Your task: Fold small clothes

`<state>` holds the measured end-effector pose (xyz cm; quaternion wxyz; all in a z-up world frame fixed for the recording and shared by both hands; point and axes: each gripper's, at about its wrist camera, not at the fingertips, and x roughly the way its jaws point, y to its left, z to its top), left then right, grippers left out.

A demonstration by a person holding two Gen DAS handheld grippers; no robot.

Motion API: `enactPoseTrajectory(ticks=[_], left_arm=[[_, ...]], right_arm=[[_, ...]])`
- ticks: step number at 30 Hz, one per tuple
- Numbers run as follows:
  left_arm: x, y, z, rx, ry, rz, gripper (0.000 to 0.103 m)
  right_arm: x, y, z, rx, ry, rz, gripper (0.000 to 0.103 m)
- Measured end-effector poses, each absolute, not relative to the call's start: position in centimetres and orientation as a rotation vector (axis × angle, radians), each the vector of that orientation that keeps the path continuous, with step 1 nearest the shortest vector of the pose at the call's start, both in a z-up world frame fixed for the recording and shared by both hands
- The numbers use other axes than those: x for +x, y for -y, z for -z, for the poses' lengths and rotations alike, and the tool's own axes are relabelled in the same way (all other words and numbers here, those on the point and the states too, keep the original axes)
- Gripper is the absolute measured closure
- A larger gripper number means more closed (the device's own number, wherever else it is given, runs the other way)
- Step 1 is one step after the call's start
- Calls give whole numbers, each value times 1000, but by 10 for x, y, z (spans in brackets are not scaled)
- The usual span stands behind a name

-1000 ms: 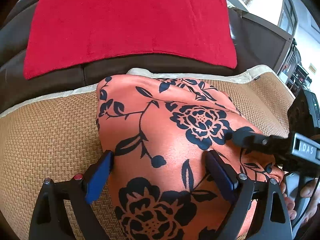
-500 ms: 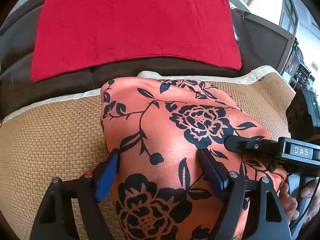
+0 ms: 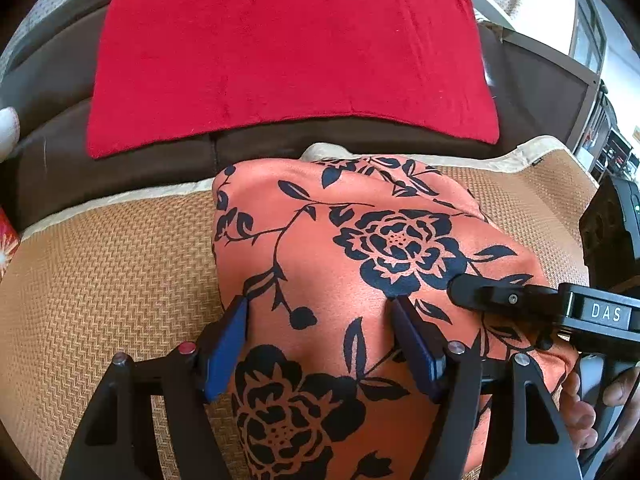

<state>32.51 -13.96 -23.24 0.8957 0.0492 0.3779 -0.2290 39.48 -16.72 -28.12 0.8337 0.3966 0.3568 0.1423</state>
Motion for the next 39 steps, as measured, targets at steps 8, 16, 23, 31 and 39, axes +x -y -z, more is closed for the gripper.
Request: enactPoseTrajectory(ticks=[8,16,23,31,39], left_arm=[[334,124,247,-5,-903,565,13],[319,116,236,-33,-824,542,52],[304,109,216,23,-704,496,75],[282,127,203,145,-598,492,96],[310,74,215,-15,-738,331,18]], right_arm=[[397,167,286,848,-772,-290,43],[392,169,283,828,-755,-270,43],[390,159,272,788,-716,-262,45],[391,137,257,709,-675,-298,47],[403,146,278,782,-758,-255,47]])
